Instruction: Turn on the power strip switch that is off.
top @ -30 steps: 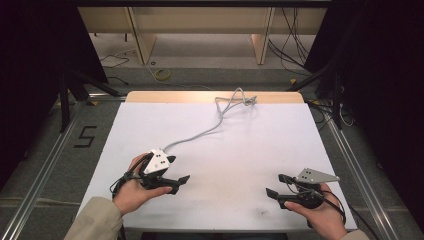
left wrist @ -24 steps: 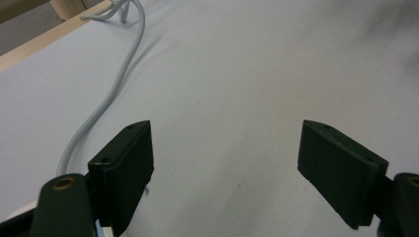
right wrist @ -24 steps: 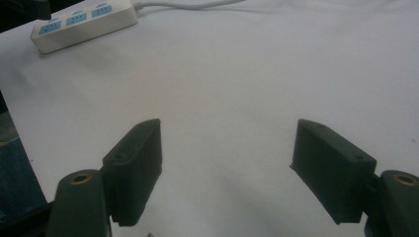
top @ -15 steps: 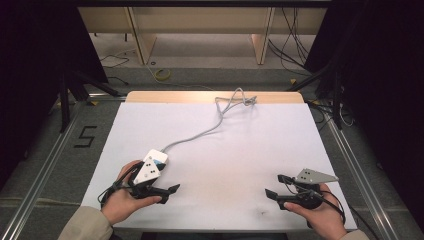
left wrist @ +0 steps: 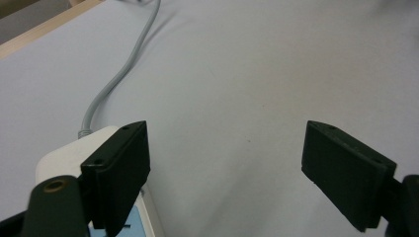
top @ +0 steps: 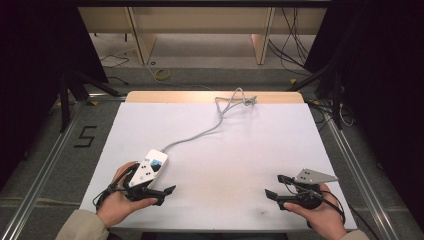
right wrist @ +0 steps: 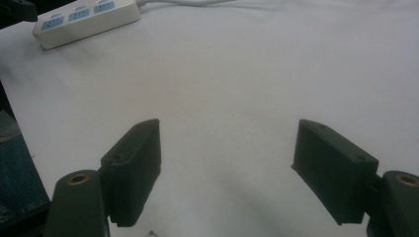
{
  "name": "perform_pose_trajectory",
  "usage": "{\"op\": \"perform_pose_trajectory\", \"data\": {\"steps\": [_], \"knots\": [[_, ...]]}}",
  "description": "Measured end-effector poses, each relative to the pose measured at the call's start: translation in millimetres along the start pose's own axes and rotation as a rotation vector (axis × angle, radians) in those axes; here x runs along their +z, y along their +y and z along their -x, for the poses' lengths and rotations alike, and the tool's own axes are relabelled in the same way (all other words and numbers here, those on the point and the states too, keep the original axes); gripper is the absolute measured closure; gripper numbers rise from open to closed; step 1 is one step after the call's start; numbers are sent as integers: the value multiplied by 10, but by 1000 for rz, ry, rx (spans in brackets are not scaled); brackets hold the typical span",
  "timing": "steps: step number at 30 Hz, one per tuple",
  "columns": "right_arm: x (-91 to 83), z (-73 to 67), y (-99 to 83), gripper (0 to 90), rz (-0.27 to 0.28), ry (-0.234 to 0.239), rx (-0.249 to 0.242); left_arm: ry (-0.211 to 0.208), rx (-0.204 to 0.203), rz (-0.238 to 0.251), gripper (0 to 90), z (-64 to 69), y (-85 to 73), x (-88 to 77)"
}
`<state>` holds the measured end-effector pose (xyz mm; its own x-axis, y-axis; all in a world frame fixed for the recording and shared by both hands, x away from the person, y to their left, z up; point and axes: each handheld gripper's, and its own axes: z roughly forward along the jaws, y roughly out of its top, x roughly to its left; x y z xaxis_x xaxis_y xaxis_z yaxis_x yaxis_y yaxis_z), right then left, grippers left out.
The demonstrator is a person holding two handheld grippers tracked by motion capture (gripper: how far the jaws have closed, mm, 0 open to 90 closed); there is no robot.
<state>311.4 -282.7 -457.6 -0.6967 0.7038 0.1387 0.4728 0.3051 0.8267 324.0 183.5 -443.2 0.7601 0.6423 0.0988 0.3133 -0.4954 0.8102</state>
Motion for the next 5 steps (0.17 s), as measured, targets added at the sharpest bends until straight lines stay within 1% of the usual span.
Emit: {"op": "perform_pose_trajectory", "data": {"steps": [5], "knots": [[0, 0, -1, 269, 1, 0, 0, 3, 3, 1, 182, -1, 7, 4]]}}
